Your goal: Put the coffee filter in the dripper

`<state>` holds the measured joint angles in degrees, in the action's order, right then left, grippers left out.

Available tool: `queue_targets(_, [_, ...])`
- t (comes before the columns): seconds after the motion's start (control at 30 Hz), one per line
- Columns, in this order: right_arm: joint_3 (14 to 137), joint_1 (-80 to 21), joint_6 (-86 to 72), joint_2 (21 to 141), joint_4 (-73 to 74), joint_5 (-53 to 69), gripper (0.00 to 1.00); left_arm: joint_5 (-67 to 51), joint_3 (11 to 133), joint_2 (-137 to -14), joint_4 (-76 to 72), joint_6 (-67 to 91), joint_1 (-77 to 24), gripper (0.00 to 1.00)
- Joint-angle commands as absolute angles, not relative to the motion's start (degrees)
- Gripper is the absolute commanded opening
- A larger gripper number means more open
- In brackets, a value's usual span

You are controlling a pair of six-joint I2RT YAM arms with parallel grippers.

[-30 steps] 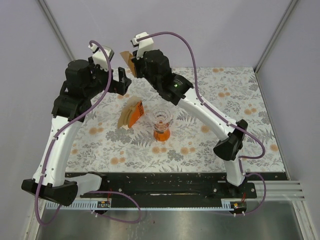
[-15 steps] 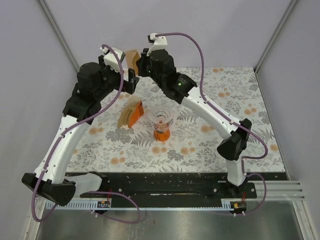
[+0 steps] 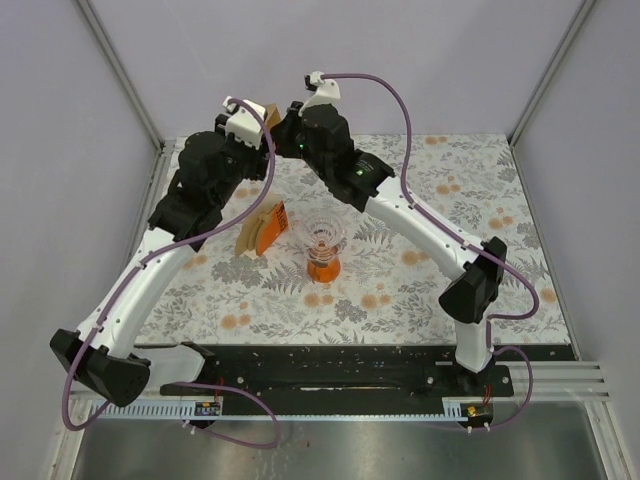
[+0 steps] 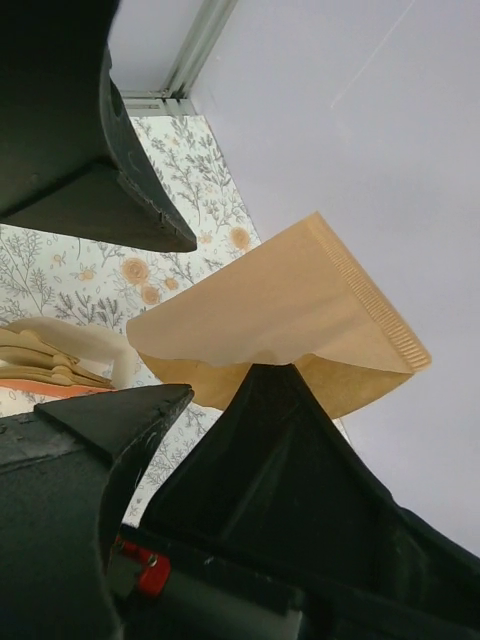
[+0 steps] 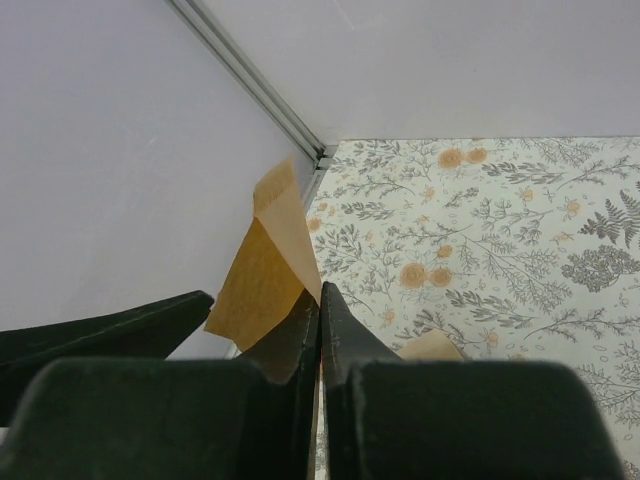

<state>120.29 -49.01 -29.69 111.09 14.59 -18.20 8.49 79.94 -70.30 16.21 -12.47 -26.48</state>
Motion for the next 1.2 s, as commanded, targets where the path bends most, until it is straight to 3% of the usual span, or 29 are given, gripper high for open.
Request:
queue_targets(0.0, [119.88, -49.13, -31.55, 106.88, 11.43, -17.23, 0.00, 12.39, 79.63, -71.19, 10.46, -14.50, -27.07, 0.59])
queue_targets(0.27, [117.95, -49.13, -32.78, 105.91, 10.37, -15.56, 0.00, 21.17, 79.28, -73.30, 5.37, -21.08, -29.18, 0.60])
queue_targets(0.33, [117.51, -49.04, -33.13, 106.00, 10.28, -15.12, 0.00, 24.51, 79.01, -73.83, 3.79, -22.84, -29.53, 0.50])
queue_targets(0.47, [116.72, -48.69, -32.61, 105.65, 10.28, -15.12, 0.00, 25.05, 79.01, -73.83, 4.39, -23.73, -29.62, 0.18])
queue_targets(0.57, [115.32, -47.73, -32.17, 104.68, 10.20, -15.99, 0.00, 24.35, 78.49, -72.69, 5.80, -23.47, -29.62, 0.01])
queue_targets(0.83, [112.06, -46.85, -28.66, 103.71, 5.99, -12.77, 0.00, 20.40, 80.68, -70.58, 12.38, -18.55, -29.53, 0.00])
queue_targets(0.87, [112.06, -46.85, -28.65, 103.88, 4.93, -10.57, 0.02, 19.52, 81.21, -70.84, 13.35, -17.59, -29.53, 0.00])
queue_targets(0.93, [112.15, -46.85, -28.57, 104.59, 3.43, -6.79, 0.27, 17.85, 82.17, -71.10, 15.02, -15.83, -29.53, 0.00])
queue_targets(1.0, [112.06, -46.85, -28.48, 105.03, 2.20, -4.49, 0.40, 16.97, 82.96, -71.28, 16.34, -14.33, -29.53, 0.00])
queue_targets(1.17, [110.48, -46.85, -28.91, 104.94, 0.62, -3.96, 0.46, 16.26, 85.95, -71.54, 19.42, -10.55, -29.53, 0.00])
